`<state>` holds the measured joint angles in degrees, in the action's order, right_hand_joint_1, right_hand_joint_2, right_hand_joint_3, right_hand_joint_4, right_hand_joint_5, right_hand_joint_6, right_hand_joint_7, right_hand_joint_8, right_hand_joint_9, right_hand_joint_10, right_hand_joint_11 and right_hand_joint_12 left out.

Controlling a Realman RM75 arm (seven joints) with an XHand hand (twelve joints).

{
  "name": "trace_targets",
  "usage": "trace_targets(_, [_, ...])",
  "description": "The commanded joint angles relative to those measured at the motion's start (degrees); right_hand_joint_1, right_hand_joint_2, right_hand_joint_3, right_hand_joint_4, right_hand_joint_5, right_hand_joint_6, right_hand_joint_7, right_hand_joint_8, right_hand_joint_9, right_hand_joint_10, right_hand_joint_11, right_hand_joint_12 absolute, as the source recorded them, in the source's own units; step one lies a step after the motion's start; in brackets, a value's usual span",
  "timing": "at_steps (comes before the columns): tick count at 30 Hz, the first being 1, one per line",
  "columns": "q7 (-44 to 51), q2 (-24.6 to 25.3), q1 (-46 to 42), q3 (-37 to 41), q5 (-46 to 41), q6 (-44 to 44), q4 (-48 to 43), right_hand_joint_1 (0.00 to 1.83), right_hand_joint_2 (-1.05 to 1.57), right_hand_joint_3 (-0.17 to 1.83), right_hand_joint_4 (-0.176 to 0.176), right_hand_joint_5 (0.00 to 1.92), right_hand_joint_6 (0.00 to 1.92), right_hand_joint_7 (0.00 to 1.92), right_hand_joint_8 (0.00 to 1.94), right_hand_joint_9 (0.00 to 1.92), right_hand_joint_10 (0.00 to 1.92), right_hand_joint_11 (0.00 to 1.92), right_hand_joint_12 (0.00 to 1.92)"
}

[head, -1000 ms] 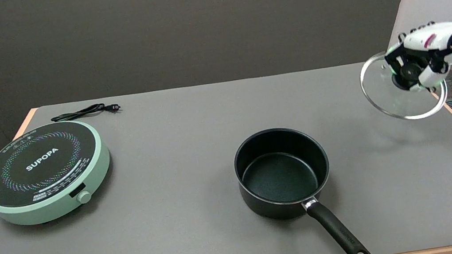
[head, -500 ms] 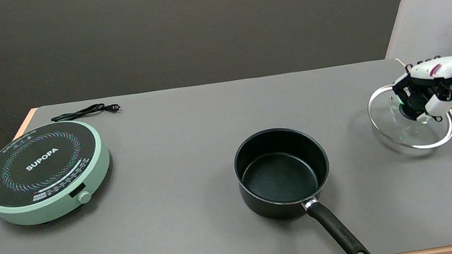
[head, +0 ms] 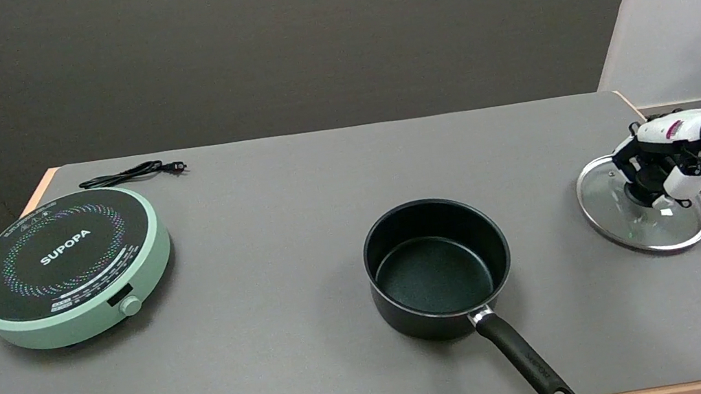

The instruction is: Place the pot lid onto the table.

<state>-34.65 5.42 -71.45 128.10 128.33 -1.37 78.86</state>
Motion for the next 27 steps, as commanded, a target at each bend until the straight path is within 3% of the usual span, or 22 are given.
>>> trace_targets(1, [-0.32,-7.1,-14.58,10.97,-3.82,0.68,-1.72,1.38,0.77,0.73,0.176,0.59,1.49,0.96,1.27,0.86,1.52,0.69,1.38])
trace_targets(6, [-0.32,-8.05,-17.77,16.87,-3.88,0.84,-1.67,1.38,0.77,0.72,0.176,0.59,1.48,0.95,1.27,0.86,1.52,0.69,1.4])
trace_targets(27, [-0.4,-9.57,-18.79,19.06,-3.56,3.37,-2.75,1.37,0.78,0.71,0.176,0.57,1.48,0.94,1.28,0.85,1.53,0.66,1.44])
